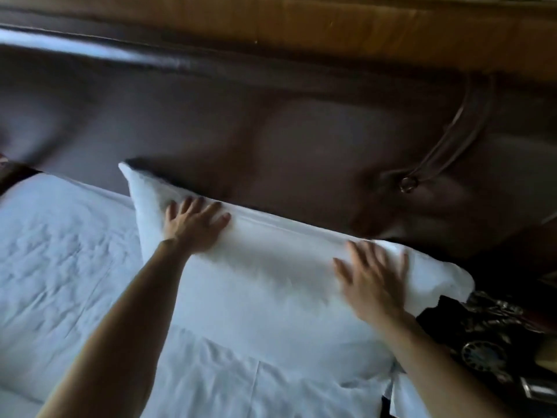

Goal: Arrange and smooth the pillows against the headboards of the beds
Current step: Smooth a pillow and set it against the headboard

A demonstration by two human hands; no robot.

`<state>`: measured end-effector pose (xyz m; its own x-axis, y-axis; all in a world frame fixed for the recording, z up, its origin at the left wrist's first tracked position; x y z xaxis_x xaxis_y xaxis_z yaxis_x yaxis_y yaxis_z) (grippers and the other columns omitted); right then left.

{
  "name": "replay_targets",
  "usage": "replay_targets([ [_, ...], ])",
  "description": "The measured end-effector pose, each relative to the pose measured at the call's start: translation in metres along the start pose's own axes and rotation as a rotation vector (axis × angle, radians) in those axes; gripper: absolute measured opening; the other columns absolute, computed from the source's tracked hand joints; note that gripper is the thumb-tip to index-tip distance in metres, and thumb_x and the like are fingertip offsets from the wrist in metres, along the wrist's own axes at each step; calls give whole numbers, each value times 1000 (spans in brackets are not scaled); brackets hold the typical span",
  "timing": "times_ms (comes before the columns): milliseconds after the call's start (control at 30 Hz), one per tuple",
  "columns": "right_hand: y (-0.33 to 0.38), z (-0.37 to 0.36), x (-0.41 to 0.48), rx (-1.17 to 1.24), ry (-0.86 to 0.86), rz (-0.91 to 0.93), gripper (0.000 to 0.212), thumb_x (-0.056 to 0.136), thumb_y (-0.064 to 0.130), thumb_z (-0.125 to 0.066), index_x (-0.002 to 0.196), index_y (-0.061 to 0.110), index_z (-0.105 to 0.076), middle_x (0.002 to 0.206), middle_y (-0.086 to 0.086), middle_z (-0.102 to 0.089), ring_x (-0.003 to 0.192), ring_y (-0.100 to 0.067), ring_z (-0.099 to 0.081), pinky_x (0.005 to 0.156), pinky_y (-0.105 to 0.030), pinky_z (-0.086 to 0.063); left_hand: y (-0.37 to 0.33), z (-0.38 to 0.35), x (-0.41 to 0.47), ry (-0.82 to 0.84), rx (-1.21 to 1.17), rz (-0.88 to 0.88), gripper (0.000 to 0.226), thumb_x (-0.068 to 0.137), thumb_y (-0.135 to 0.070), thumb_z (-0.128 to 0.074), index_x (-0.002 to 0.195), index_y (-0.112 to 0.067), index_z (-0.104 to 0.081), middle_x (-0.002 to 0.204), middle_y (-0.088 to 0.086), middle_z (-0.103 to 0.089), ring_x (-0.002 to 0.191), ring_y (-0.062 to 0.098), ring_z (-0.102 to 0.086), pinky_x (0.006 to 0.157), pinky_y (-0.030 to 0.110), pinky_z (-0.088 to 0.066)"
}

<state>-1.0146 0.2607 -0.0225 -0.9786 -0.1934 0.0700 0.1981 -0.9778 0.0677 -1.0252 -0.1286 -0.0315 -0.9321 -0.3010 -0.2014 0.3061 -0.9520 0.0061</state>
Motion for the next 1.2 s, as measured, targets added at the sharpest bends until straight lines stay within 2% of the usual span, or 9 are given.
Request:
replay_targets([
  [133,-77,-18,-21,13,73,-175,65,98,67,-30,128,18,-61,109,-19,-68,99,-42,-61,94,-61,-41,64,16,18,22,-51,213,59,91,-72,-19,139,-46,-41,154,6,-35,149,24,-19,116,70,-4],
  [200,-101,-31,-27,86,222,-271,77,92,75,-15,138,22,-48,125,-22,-61,113,-43,-57,101,-63,-39,80,21,25,68,-29,312,58,95,-67,-21,143,-42,-41,161,10,-26,154,26,-6,115,74,2],
  [300,-94,-24,-27,275,96,-295,84,91,69,-17,146,9,-39,145,-27,-42,132,-48,-40,108,-66,-34,80,26,29,13,-25,383,64,99,-60,-22,155,-32,-30,168,13,-9,154,32,15,115,72,6],
  [467,39,13,-47,245,-259,319,57,98,38,-48,149,13,-43,159,-17,-32,143,-38,-36,117,-67,-13,59,10,-29,-417,-441,365,66,101,-62,-26,160,-36,-12,170,-1,0,156,21,6,121,52,1],
  [667,254,-39,-119,200,121,1180,56,99,32,-47,153,16,-40,162,-18,-28,148,-32,-32,118,-64,-21,74,-133,-166,-442,-1116,813,57,109,-31,-35,160,-13,-17,169,10,-11,156,20,-8,126,35,-6],
  [767,328,-83,-131,-102,290,1455,63,99,24,-37,159,15,-20,167,-17,-10,154,-32,-8,120,-62,4,61,-201,-195,-272,-1175,760,60,108,-22,-41,158,-7,-12,168,10,-8,156,21,-9,126,34,-8],
  [967,404,-137,-58,-537,210,1480,79,95,72,-7,160,28,-15,168,-12,-8,155,-25,8,111,-63,24,88,-247,-164,-451,-1124,789,63,107,-38,-40,160,-14,-17,169,1,-12,156,13,-6,122,21,-7],
  [1067,404,-147,-29,-584,155,1473,81,92,75,-7,159,32,-15,168,-11,-5,155,-24,12,110,-62,27,80,-258,-118,-446,-1042,721,62,109,-35,-34,161,-14,-8,169,3,7,154,14,15,124,26,9],
  [1200,386,-126,29,-511,12,1407,74,91,75,-22,158,43,-15,168,-15,6,154,-30,13,118,-50,24,61,-251,-95,-602,-1102,719,69,103,-53,-37,161,-31,-7,169,-5,12,153,9,17,125,32,7],
])
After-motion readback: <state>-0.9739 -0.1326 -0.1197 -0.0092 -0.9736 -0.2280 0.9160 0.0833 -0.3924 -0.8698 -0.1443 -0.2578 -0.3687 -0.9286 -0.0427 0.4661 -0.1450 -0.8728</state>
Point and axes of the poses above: each hand's wrist, its own x-axis towards the middle knuckle, its own z-axis out of the back of the hand, y = z × x, the point moved 6 cm from there along x, towards the middle knuckle
